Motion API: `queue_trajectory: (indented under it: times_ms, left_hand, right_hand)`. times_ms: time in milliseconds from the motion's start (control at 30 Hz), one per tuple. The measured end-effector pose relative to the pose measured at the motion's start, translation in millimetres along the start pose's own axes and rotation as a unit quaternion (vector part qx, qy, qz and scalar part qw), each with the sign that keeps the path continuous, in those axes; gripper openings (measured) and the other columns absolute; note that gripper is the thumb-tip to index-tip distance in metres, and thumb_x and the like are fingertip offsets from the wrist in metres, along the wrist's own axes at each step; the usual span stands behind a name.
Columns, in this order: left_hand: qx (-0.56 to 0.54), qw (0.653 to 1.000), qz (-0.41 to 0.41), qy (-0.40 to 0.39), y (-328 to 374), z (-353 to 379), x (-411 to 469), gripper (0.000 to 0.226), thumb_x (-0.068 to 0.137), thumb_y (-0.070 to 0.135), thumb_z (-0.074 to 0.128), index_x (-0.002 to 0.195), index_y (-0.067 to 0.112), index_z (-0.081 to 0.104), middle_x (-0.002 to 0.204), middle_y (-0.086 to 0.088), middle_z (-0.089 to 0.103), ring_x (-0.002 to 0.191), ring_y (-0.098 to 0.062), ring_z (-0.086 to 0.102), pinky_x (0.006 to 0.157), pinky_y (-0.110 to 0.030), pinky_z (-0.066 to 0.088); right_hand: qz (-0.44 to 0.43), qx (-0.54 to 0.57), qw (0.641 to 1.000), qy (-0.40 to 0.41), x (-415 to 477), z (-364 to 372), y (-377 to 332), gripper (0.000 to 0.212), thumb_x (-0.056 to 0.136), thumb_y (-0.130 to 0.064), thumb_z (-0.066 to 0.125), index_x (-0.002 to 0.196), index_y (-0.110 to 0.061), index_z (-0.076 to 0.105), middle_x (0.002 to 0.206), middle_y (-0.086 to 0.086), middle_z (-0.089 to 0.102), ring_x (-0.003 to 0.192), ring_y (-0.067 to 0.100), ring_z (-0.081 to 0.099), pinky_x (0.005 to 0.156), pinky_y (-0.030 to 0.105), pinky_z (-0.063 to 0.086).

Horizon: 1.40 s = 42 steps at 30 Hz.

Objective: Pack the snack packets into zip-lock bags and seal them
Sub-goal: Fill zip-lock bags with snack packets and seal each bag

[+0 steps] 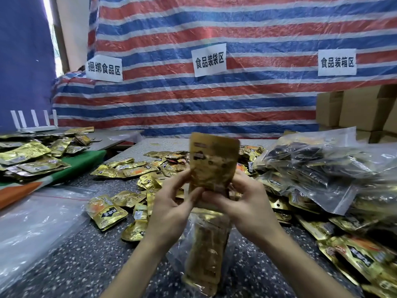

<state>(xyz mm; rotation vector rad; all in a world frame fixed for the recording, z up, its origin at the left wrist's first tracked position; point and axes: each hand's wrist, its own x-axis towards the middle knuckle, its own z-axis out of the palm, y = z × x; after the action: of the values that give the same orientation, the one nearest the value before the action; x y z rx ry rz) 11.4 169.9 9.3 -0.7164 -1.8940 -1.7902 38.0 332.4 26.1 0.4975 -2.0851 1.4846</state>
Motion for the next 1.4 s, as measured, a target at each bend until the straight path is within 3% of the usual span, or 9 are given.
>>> queue_trajectory:
  times_ms: [200, 333, 500, 767, 900, 1000, 1133, 1267, 1400]
  left_hand:
    - [0.048, 0.99, -0.104, 0.08, -3, -2, 3, 0.074, 0.058, 0.054, 0.082, 0.12, 0.025, 0.055, 0.113, 0.008, 0.059, 0.095, -0.012, 0.065, 0.074, -0.031, 0.057]
    - [-0.011, 0.989, -0.136, 0.063, -10, -2, 6, 0.033, 0.071, 0.012, 0.085, 0.097, 0.008, 0.065, 0.074, -0.008, 0.069, 0.054, -0.016, 0.065, 0.048, -0.022, 0.051]
    - [-0.105, 0.985, -0.095, 0.1, -7, -2, 8, 0.032, 0.083, -0.001, 0.072, 0.104, 0.019, 0.057, 0.066, 0.002, 0.062, 0.044, -0.014, 0.052, 0.037, -0.025, 0.039]
    - [-0.054, 0.974, 0.037, 0.218, 1, 1, 6, 0.016, 0.076, 0.017, 0.068, 0.086, 0.028, 0.062, 0.071, -0.003, 0.062, 0.056, -0.016, 0.056, 0.045, -0.028, 0.044]
    - [-0.04, 0.978, 0.136, 0.156, 5, 2, 4, 0.018, 0.078, 0.043, 0.068, 0.092, 0.033, 0.061, 0.08, -0.005, 0.059, 0.07, -0.013, 0.057, 0.058, -0.025, 0.048]
    - [-0.087, 0.989, 0.096, 0.072, 8, -2, 8, 0.068, 0.078, 0.077, 0.051, 0.124, 0.026, 0.056, 0.119, 0.004, 0.062, 0.111, -0.012, 0.059, 0.084, -0.017, 0.049]
    - [-0.126, 0.991, 0.009, -0.047, 5, -7, 12, 0.043, 0.092, 0.037, 0.042, 0.126, 0.017, 0.058, 0.118, 0.001, 0.07, 0.113, -0.017, 0.065, 0.087, -0.026, 0.055]
    - [-0.173, 0.985, -0.019, -0.021, 3, -4, 10, 0.004, 0.085, 0.022, 0.065, 0.086, 0.019, 0.067, 0.084, -0.011, 0.065, 0.076, -0.029, 0.062, 0.071, -0.031, 0.056]
    - [-0.231, 0.972, -0.035, 0.033, 2, -6, 13, 0.013, 0.088, 0.022, 0.06, 0.077, 0.025, 0.066, 0.084, -0.009, 0.068, 0.074, -0.025, 0.066, 0.071, -0.035, 0.06]
  right_hand:
    - [0.005, 0.031, 0.999, 0.038, -1, 1, 1, 0.028, 0.075, -0.023, 0.085, 0.102, -0.023, 0.076, 0.104, -0.003, 0.072, 0.096, 0.016, 0.068, 0.085, 0.046, 0.057]
    - [0.045, 0.044, 0.996, 0.07, 2, 0, 3, 0.027, 0.074, -0.009, 0.086, 0.094, -0.024, 0.074, 0.1, 0.002, 0.072, 0.092, 0.02, 0.071, 0.083, 0.045, 0.059]
    - [0.072, 0.037, 0.995, 0.058, 3, -9, 0, 0.032, 0.072, -0.018, 0.089, 0.098, -0.02, 0.071, 0.09, -0.006, 0.076, 0.081, 0.008, 0.073, 0.072, 0.027, 0.061]
    - [0.023, 0.045, 0.999, 0.017, 2, -18, -19, 0.054, 0.059, -0.065, 0.074, 0.098, -0.028, 0.067, 0.096, -0.021, 0.072, 0.086, -0.006, 0.068, 0.066, 0.003, 0.048]
    - [0.018, 0.043, 0.996, -0.071, 5, -28, -28, 0.044, 0.058, -0.05, 0.083, 0.093, -0.026, 0.074, 0.099, -0.006, 0.074, 0.093, 0.012, 0.072, 0.078, 0.027, 0.06]
    - [-0.009, 0.053, 0.993, -0.107, 7, -37, -32, 0.046, 0.061, -0.042, 0.084, 0.102, -0.024, 0.076, 0.105, 0.002, 0.074, 0.102, 0.025, 0.07, 0.088, 0.044, 0.059]
    - [-0.012, 0.163, 0.98, -0.11, 7, -40, -32, 0.064, 0.056, -0.029, 0.086, 0.118, -0.021, 0.07, 0.116, 0.003, 0.073, 0.108, 0.019, 0.07, 0.086, 0.027, 0.056]
    - [0.004, 0.158, 0.972, -0.172, 7, -43, -32, 0.096, 0.053, -0.015, 0.09, 0.14, -0.025, 0.052, 0.135, -0.008, 0.063, 0.127, 0.013, 0.059, 0.101, 0.028, 0.051]
    - [0.031, 0.021, 0.995, -0.089, 10, -47, -28, 0.071, 0.056, -0.025, 0.096, 0.119, -0.028, 0.064, 0.115, -0.004, 0.071, 0.106, 0.012, 0.069, 0.087, 0.028, 0.059]
